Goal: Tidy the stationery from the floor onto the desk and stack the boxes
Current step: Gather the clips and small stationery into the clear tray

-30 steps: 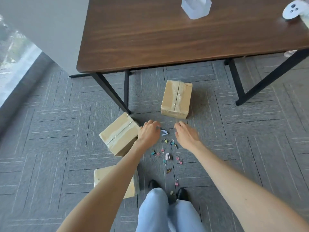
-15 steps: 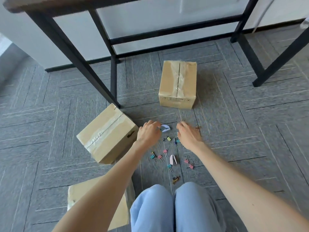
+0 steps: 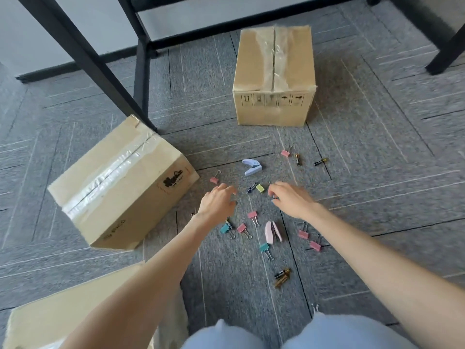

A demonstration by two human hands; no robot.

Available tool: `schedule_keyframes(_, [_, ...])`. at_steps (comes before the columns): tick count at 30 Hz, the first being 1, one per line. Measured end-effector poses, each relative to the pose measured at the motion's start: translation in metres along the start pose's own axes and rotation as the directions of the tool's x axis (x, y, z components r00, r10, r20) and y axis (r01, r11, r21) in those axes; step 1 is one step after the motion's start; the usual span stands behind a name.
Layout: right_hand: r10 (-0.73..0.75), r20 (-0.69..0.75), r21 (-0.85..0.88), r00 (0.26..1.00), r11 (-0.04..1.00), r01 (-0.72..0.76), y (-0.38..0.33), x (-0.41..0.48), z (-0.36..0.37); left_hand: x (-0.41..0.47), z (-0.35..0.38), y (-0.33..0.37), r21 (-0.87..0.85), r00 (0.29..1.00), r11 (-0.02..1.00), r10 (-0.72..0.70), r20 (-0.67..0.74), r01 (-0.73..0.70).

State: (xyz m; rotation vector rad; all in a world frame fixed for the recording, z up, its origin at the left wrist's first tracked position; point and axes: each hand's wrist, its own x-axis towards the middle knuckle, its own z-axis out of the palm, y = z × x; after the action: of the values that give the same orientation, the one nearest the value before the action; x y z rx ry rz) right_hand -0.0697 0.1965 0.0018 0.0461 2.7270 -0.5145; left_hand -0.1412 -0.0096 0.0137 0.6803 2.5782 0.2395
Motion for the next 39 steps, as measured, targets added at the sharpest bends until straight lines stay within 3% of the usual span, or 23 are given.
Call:
schedule_keyframes(8, [-0.218,-0.062,-0.042,0.974,0.976,0.216,-0.026,0.018,0.065,-0.023,0.065,-0.043,0.042,0.999,0.999,0.014,0.043,-0.016])
schedule_keyframes(15, [-0.231,-0.126,-0.117,0.965,0.969,0.217,-0.038,0.023,0.093,-0.037,0.092,-0.045,0.008,0.998,0.999,-0.053,-0.039,0.054])
schedule_keyframes(19, [-0.135,-0.147,0.006,0.98,0.99,0.138,-0.041,0.023,0.09,-0.04,0.093,-0.043,0.046,0.997,0.999,0.02,-0.079,-0.017])
schedule_keyframes(21, [-0.04,-0.145,0.177,0.989,0.982,0.066,-0.041,0.023,0.086,-0.042,0.092,-0.043,0.039,0.993,0.999,0.034,-0.109,-0.03])
schedule_keyframes(24, [0.16,-0.062,0.517,0.985,0.85,-0.105,-0.043,0.026,0.08,-0.045,0.089,-0.046,-0.082,0.986,0.997,-0.013,-0.167,-0.001])
schedule_keyframes(26, [0.21,0.009,0.575,0.978,0.799,-0.177,-0.046,0.026,0.079,-0.045,0.089,-0.05,-0.167,0.983,0.985,-0.067,-0.174,0.037])
schedule_keyframes(29, [0.159,0.05,0.413,0.986,0.896,-0.166,-0.056,0.021,0.085,-0.043,0.088,-0.056,-0.337,0.96,0.933,-0.198,-0.197,0.123])
schedule_keyframes(31, [0.059,0.028,0.185,0.998,0.981,-0.063,-0.064,0.018,0.091,-0.042,0.085,-0.057,-0.461,0.944,0.869,-0.286,-0.167,0.182])
schedule_keyframes(33, [-0.022,0.005,0.035,1.0,0.999,0.021,-0.068,0.018,0.102,-0.042,0.085,-0.057,-0.525,0.942,0.82,-0.321,-0.094,0.227])
schedule_keyframes(36, [-0.056,-0.04,-0.003,0.998,0.998,0.056,-0.07,0.017,0.108,-0.046,0.09,-0.057,-0.564,0.953,0.786,-0.304,0.009,0.256])
schedule_keyframes(39, [-0.012,-0.077,0.146,0.997,0.989,0.023,-0.067,0.015,0.104,-0.049,0.093,-0.048,-0.543,0.955,0.795,-0.292,0.049,0.271])
